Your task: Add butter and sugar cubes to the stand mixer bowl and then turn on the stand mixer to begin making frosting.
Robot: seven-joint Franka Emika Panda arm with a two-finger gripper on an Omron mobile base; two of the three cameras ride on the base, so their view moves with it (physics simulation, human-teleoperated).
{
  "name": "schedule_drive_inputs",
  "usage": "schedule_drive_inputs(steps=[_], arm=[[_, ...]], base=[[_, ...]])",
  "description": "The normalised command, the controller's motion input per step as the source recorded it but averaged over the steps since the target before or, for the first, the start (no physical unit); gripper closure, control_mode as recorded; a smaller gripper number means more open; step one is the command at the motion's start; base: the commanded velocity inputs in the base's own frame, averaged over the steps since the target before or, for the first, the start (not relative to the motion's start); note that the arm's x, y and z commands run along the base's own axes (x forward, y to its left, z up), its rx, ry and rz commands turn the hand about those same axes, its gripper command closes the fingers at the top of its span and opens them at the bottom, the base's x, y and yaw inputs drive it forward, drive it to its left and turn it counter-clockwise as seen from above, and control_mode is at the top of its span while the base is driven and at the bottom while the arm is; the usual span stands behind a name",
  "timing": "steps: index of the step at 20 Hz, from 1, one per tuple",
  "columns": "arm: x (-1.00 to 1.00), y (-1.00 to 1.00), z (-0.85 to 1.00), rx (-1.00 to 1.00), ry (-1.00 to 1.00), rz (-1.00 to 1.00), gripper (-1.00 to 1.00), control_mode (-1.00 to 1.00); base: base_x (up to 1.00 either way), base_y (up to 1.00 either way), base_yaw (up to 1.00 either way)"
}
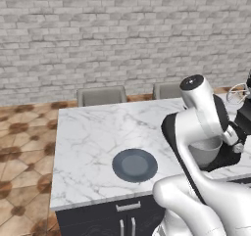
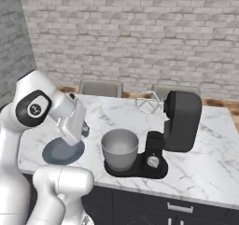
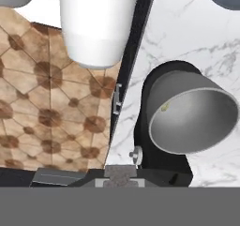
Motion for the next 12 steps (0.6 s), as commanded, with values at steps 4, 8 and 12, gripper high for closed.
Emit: schedule_drive_inputs(steps=[4,8,12], arm=[[0.37,0.00,-0.44,0.09,0.00,0.06,1.00,-1.00],[0.36,0.00,-0.45,0.10,0.00,0.07,1.00,-1.00],[0.35,0.00,-0.35,0.11,0.00,0.08,1.00,-1.00]], base=[[0.00,0.00,0.00],[0.00,0.00,0.00],[0.00,0.00,0.00]])
